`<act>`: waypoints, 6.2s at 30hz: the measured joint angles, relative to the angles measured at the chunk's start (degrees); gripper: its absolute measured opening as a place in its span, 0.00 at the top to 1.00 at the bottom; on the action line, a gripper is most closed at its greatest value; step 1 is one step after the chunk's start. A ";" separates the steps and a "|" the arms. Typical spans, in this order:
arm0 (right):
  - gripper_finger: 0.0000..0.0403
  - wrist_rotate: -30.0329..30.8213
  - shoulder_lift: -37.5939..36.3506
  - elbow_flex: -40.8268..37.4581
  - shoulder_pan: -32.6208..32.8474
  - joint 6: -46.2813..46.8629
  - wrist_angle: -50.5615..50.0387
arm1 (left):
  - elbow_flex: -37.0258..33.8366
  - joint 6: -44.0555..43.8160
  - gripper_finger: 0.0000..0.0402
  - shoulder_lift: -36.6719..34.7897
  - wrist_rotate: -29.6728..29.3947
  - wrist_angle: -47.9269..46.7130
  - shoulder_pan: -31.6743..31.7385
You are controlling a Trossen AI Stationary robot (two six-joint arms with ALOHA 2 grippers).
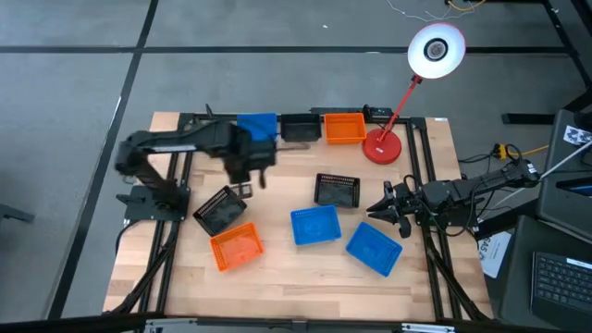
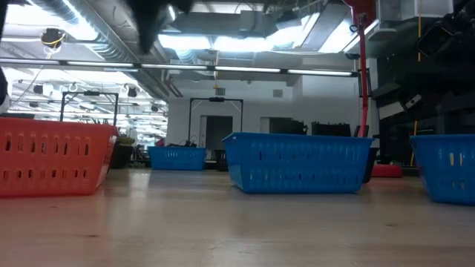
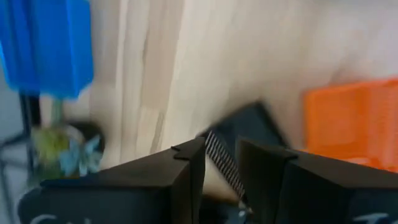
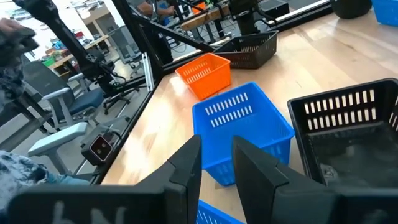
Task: Stack baskets by color
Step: Stack the middle blue bin on top of the top blue bin
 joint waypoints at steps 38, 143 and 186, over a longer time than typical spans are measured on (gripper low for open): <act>0.78 0.84 -0.06 0.00 -0.02 2.82 0.38 | -14.99 -0.82 0.80 19.51 9.26 63.31 -7.09; 0.78 2.13 -0.02 0.00 0.00 4.46 -1.31 | -11.84 58.75 1.00 10.15 16.29 41.48 52.65; 0.78 2.13 -0.02 -0.01 -0.02 4.04 -0.18 | -11.93 47.85 0.85 9.16 -5.42 49.62 45.10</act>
